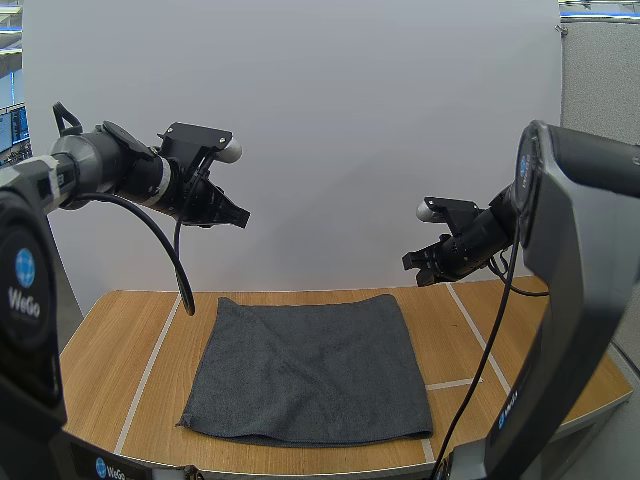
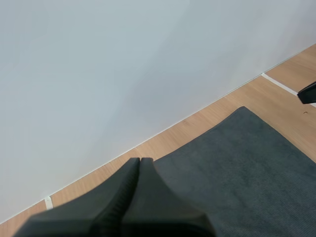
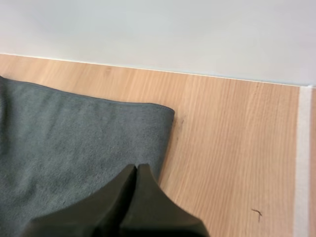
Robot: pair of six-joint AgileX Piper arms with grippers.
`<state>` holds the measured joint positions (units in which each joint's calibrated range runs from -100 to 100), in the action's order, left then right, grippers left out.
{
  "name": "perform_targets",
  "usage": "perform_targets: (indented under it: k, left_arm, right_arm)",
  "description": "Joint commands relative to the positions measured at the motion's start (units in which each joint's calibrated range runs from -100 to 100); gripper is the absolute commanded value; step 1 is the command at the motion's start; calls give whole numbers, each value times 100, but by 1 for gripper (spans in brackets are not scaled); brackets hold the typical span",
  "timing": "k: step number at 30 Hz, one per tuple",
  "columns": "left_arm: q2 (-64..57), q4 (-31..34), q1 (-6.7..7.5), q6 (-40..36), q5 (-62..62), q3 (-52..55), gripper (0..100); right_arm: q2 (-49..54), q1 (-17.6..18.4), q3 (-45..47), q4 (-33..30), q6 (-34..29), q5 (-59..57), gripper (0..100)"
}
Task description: Fold the towel
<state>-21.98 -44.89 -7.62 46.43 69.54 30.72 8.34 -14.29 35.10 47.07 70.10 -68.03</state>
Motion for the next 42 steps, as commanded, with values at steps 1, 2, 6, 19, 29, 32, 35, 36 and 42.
perform_targets:
  k: [1,2,6,19,29,32,35,36,42]
  left_arm:
    - [-456,82,-5,-275,363,265,0]
    - [-471,79,-5,-322,363,319,0]
    - [-484,79,-5,-433,379,436,0]
    - [-484,103,-5,-679,396,456,0]
    - [-484,203,-5,-776,396,456,0]
    - [-484,323,-5,-795,396,456,0]
    - [-484,353,-5,-835,396,456,0]
    - [-484,353,-5,-835,396,456,0]
    - [-484,364,-5,-833,396,456,0]
  right_arm:
    - [-1477,-101,-1181,367,181,-862,2]
    - [-1618,-101,-1294,367,181,-863,12]
    - [-2125,-101,-1811,419,305,-988,70]
    - [-3653,-101,-3407,585,337,-1948,100]
    - [-4105,156,-3664,617,511,-2027,100]
    - [-4156,231,-3664,651,520,-2027,100]
    - [-4244,239,-3664,665,520,-2002,100]
    - [-4275,239,-3664,665,520,-1961,100]
    - [-4362,230,-3664,459,560,-1830,100]
